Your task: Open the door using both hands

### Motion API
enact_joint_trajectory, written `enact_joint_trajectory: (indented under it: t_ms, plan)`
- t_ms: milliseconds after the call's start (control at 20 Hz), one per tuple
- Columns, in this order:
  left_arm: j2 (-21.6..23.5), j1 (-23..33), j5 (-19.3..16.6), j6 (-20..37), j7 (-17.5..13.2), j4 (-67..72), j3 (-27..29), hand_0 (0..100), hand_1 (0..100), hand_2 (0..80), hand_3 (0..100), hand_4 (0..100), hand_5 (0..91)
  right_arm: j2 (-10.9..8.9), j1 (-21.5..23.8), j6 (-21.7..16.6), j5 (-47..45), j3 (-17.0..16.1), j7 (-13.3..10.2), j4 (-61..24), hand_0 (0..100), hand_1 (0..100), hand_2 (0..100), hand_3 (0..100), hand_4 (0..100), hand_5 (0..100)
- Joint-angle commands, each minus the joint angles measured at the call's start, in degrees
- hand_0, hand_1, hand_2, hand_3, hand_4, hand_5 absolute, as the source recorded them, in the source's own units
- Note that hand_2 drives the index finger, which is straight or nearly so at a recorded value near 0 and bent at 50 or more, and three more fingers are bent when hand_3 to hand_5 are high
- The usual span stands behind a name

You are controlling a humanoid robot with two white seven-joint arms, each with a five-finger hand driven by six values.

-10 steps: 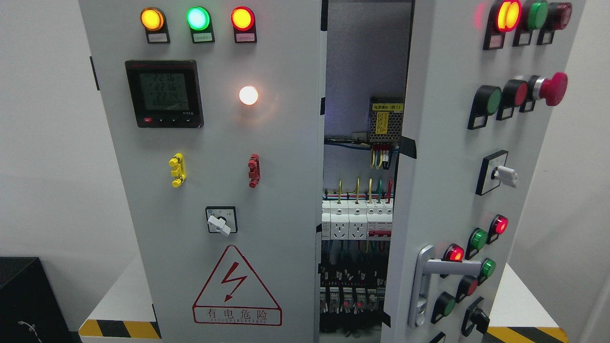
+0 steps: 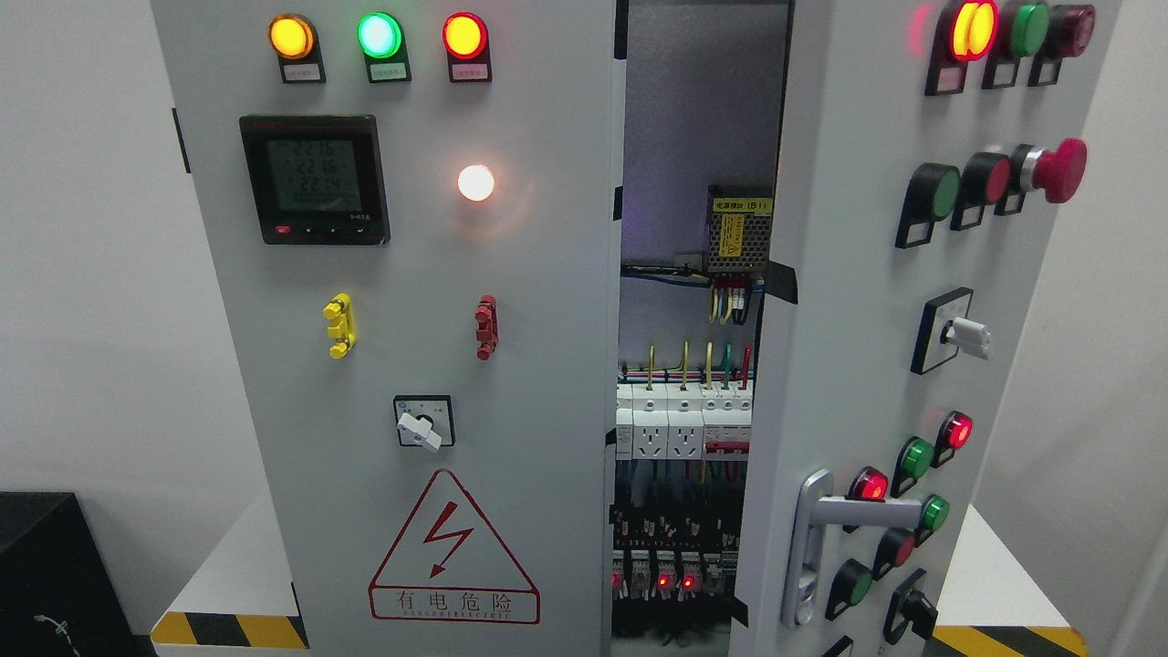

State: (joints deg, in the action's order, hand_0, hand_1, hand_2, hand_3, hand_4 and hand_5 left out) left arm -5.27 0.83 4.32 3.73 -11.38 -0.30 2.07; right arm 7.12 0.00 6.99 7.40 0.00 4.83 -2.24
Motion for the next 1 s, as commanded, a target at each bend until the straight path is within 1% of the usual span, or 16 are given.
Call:
enact_joint_trajectory:
  t_ms: [0,50,100,150,250,300,351,401,451,551,601,701,751,801,851,952]
  plan:
    - [7.52,6.61,5.75,-0.04,-10.36,-13.08,0.65,0,0,0.0,0,0,0.0,0.0,1.32,0.04,-0.02,-1.84,0.01,-0.04,0,0,0,0,0,0]
    - [10.69,8.82,10.31,-0.3,-16.94,-21.07,0.83,0,0,0.0,0,0,0.0,0.0,1.32,-0.04,-0.02,-1.84,0.01,0.05,0,0,0,0,0,0]
    - [15.07,11.28,16.1,-0.3,-22.14,-29.15,0.92,0,0,0.0,0,0,0.0,0.0,1.32,-0.05,-0.02,-1.84,0.01,-0.04,0,0,0,0,0,0]
    - [20.94,13.74,23.12,-0.21,-25.15,-35.93,0.92,0,0,0.0,0,0,0.0,0.0,1.32,-0.05,-0.02,-1.84,0.01,0.05,0,0,0,0,0,0]
    - [35.43,17.35,37.62,-0.04,-27.81,-46.42,2.14,0,0,0.0,0,0,0.0,0.0,1.32,0.04,-0.02,-1.84,0.01,0.05,0,0,0,0,0,0]
    - [43.16,18.76,44.3,-0.04,-28.95,-49.24,4.32,0,0,0.0,0,0,0.0,0.0,1.32,0.04,0.07,-1.84,0.01,0.05,0,0,0,0,0,0]
    - [49.76,19.99,50.03,-0.04,-30.88,-50.66,6.35,0,0,0.0,0,0,0.0,0.0,1.32,-0.04,-0.02,-1.84,0.01,0.05,0,0,0,0,0,0]
    - [55.74,20.7,55.13,-0.04,-33.68,-51.29,8.19,0,0,0.0,0,0,0.0,0.0,1.32,-0.05,0.07,-1.84,0.01,0.05,0,0,0,0,0,0]
    - [60.76,20.71,58.92,-0.04,-37.1,-51.64,9.43,0,0,0.0,0,0,0.0,0.0,1.32,-0.05,-0.02,-1.84,0.01,0.05,0,0,0,0,0,0]
    - [69.56,20.71,63.51,-0.04,-45.36,-52.08,11.45,0,0,0.0,0,0,0.0,0.0,1.32,-0.05,0.07,-1.93,0.01,0.05,0,0,0,0,0,0]
    - [72.74,20.71,65.1,-0.04,-50.36,-52.61,12.94,0,0,0.0,0,0,0.0,0.0,1.32,0.04,-0.02,-1.85,0.01,-0.04,0,0,0,0,0,0]
    - [75.75,19.74,66.34,-0.04,-59.42,-53.31,16.45,0,0,0.0,0,0,0.0,0.0,1.32,-0.05,-0.02,-1.84,0.01,0.05,0,0,0,0,0,0]
    - [76.19,18.87,66.34,-0.12,-62.51,-53.49,19.43,0,0,0.0,0,0,0.0,0.0,1.32,-0.05,-0.02,-1.84,0.01,0.05,0,0,0,0,0,0]
    - [76.63,17.29,66.34,-0.21,-64.19,-54.01,21.64,0,0,0.0,0,0,0.0,0.0,1.32,-0.05,0.07,-1.84,0.01,-0.04,0,0,0,0,0,0]
    - [77.51,14.67,66.26,-0.39,-64.73,-54.37,22.53,0,0,0.0,0,0,0.0,0.0,1.32,-0.05,0.07,-1.84,0.01,0.05,0,0,0,0,0,0]
    - [78.83,8.69,66.34,-0.74,-64.74,-54.63,21.84,0,0,0.0,0,0,0.0,0.0,1.32,-0.05,0.07,-1.84,0.01,0.05,0,0,0,0,0,0]
